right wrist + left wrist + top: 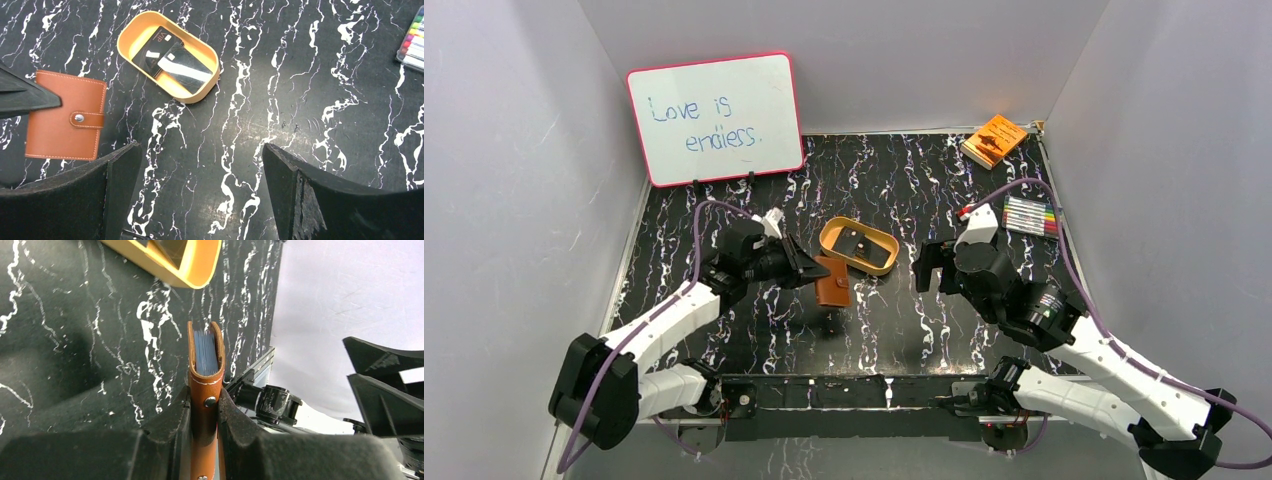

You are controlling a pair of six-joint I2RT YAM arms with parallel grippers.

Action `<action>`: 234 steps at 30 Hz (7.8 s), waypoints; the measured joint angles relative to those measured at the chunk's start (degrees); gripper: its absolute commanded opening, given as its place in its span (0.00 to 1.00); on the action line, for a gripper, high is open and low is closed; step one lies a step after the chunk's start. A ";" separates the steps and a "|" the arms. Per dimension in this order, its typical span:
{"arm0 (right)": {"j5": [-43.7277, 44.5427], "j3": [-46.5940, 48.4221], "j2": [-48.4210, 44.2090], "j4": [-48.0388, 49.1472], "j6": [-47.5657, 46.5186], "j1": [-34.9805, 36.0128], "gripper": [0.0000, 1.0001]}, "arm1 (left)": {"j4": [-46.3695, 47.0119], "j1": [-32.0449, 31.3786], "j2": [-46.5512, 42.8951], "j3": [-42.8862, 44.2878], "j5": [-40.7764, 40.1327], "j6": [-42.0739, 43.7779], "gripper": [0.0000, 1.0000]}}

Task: Put the credit cards into the card holder
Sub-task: Place the card holder at the center of the board, then adjust the card holder at the center of the board.

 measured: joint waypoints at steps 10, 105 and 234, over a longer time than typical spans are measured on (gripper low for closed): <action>-3.80 0.00 2.45 0.09 1.18 0.00 0.97 | 0.09 0.09 6.14 -4.57 1.42 -1.42 0.00; -10.51 -1.05 7.39 3.76 2.01 0.00 0.96 | 3.69 -1.66 19.63 -3.72 -4.90 5.81 0.32; -12.44 -1.03 7.23 2.51 6.12 0.00 0.99 | -22.40 -30.95 17.64 9.31 -46.03 7.87 0.71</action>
